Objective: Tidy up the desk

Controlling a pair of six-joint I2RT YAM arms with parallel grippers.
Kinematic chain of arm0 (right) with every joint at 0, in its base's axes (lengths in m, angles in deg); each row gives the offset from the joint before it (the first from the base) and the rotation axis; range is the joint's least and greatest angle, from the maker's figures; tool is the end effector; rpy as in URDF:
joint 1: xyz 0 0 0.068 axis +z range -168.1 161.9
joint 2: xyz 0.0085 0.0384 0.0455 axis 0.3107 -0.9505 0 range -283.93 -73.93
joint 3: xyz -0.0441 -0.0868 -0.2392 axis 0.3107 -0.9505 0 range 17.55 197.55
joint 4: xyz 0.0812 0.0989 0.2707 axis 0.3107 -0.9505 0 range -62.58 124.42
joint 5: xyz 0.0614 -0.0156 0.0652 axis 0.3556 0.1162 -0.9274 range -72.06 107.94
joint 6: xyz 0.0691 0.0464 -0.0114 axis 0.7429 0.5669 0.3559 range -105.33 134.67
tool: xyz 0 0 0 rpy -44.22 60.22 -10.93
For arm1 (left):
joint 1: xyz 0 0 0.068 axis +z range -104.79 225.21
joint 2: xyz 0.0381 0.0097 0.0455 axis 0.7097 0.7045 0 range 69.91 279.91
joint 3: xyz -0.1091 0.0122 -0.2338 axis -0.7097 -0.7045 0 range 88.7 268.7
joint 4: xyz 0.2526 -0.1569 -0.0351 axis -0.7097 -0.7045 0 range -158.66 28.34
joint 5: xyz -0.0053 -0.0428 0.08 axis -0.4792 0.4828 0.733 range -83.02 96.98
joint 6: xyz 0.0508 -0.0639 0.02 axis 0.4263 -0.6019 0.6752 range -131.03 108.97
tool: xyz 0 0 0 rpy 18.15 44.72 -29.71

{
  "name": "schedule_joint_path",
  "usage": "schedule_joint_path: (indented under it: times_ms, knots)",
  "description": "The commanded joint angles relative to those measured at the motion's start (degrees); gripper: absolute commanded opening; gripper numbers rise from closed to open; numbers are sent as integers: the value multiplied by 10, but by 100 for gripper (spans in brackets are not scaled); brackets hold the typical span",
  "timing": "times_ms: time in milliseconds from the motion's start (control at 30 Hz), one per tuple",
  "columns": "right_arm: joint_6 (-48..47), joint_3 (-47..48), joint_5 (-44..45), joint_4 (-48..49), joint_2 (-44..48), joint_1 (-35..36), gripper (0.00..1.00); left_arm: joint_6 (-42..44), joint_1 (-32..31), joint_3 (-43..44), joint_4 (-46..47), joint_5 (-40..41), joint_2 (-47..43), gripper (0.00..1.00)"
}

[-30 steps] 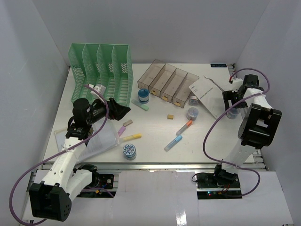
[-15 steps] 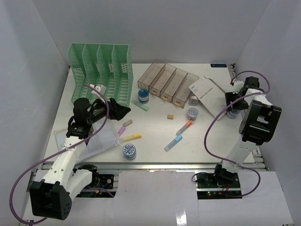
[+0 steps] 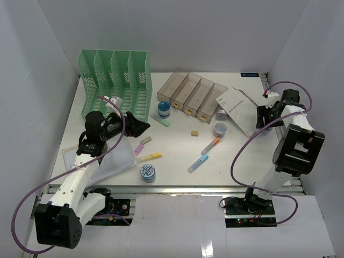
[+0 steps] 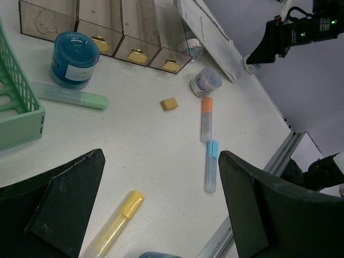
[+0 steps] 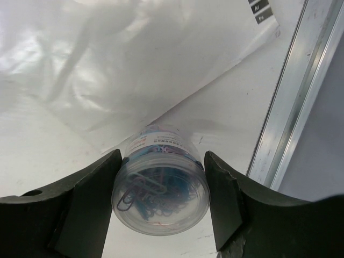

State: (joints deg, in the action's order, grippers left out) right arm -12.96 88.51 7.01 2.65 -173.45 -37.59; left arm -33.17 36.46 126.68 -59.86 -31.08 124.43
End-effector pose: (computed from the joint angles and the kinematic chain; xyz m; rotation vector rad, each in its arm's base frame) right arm 0.3936 -0.1246 0.1483 -0.2497 2.5813 -0.0474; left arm 0.2831 -0.0897 0.2589 0.2685 1.8646 -0.9790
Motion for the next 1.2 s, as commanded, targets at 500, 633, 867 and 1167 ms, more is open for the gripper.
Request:
schedule_joint_path:
  times_ms: [500, 633, 867, 1167]
  knots:
    - [18, 246, -139, -44, -66, 315, 14, 7, 3, -7, 27, -45, 47, 98]
    - [30, 320, -120, -43, -137, 330, 18, 11, 3, -6, 27, -50, 56, 98]
    - [33, 338, -83, -28, -177, 331, 36, 12, 3, -5, 29, -61, 65, 98]
    - [33, 341, -64, -31, -166, 331, 90, 1, -3, -8, 50, -97, 71, 98]
